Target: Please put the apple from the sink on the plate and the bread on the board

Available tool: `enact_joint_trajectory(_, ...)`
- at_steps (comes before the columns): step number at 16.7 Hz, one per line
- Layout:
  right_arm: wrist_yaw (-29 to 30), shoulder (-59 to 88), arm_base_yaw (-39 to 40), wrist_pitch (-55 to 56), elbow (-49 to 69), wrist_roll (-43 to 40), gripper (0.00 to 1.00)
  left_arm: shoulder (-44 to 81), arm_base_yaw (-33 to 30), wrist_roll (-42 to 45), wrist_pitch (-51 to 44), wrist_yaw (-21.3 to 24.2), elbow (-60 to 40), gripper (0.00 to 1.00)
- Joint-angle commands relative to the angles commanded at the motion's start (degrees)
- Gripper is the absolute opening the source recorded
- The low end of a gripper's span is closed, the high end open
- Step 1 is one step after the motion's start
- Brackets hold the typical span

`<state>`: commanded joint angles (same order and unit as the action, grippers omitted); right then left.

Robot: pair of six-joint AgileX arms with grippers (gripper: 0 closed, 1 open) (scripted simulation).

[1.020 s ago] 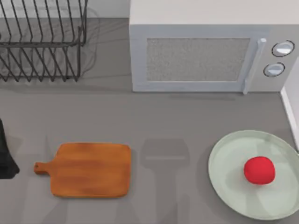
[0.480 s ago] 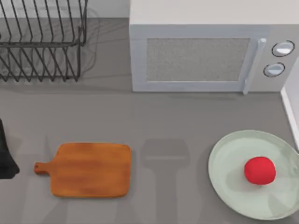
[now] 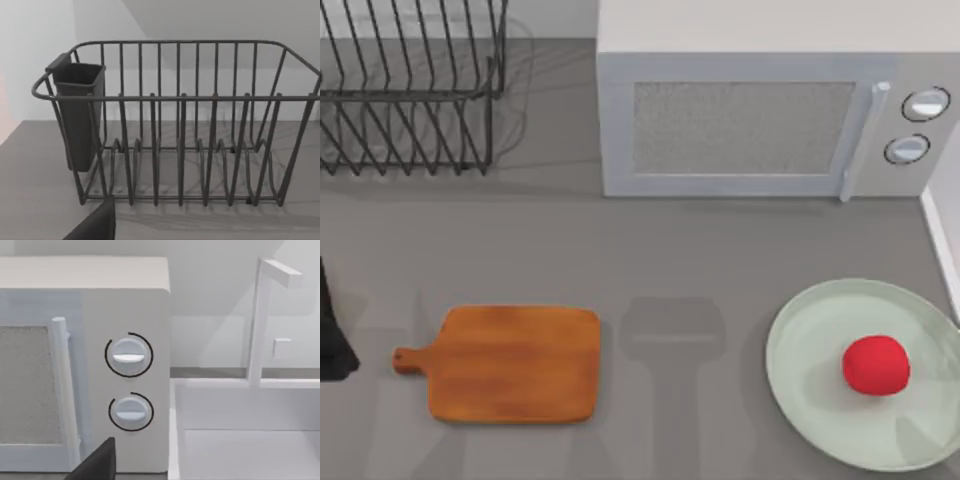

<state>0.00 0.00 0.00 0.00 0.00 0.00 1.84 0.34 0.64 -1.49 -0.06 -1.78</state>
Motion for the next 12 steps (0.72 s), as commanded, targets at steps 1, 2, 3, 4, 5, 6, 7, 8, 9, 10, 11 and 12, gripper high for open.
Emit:
enact_joint_trajectory(1,0.0,0.0,0.0,0.0,0.0,0.0,1.0,1.8,0.3,0.6,-1.4,0.0,-1.8,1.0)
enact_joint_trajectory(2,0.0,0.0,0.0,0.0,0.0,0.0,1.0,4.2,0.6,1.4,-3.2,0.0,-4.1,1.0)
enact_joint_trajectory(3,0.0,0.0,0.0,0.0,0.0,0.0,1.0,7.3,1.0,2.3,-5.3,0.0,-6.9,1.0)
enact_joint_trajectory(4,0.0,0.0,0.0,0.0,0.0,0.0,1.0,10.9,1.5,3.4,-7.8,0.0,-10.0,1.0)
enact_joint_trajectory(5,0.0,0.0,0.0,0.0,0.0,0.0,1.0,15.1,1.9,4.5,-10.5,0.0,-13.6,1.0)
enact_joint_trajectory(6,0.0,0.0,0.0,0.0,0.0,0.0,1.0,20.0,2.5,5.8,-13.4,0.0,-17.3,1.0)
enact_joint_trajectory(7,0.0,0.0,0.0,0.0,0.0,0.0,1.0,25.4,3.0,7.1,-16.5,0.1,-21.3,1.0)
enact_joint_trajectory(8,0.0,0.0,0.0,0.0,0.0,0.0,1.0,31.4,3.6,8.5,-19.8,0.1,-25.4,1.0)
enact_joint_trajectory(9,0.0,0.0,0.0,0.0,0.0,0.0,1.0,37.8,4.1,9.9,-23.2,0.1,-29.5,1.0)
enact_joint_trajectory(10,0.0,0.0,0.0,0.0,0.0,0.0,1.0,44.5,4.7,11.3,-26.7,0.1,-33.6,1.0)
enact_joint_trajectory(11,0.0,0.0,0.0,0.0,0.0,0.0,1.0,51.4,5.3,12.7,-30.1,0.1,-37.7,1.0)
enact_joint_trajectory(12,0.0,0.0,0.0,0.0,0.0,0.0,1.0,58.3,5.9,14.1,-33.5,0.1,-41.8,1.0)
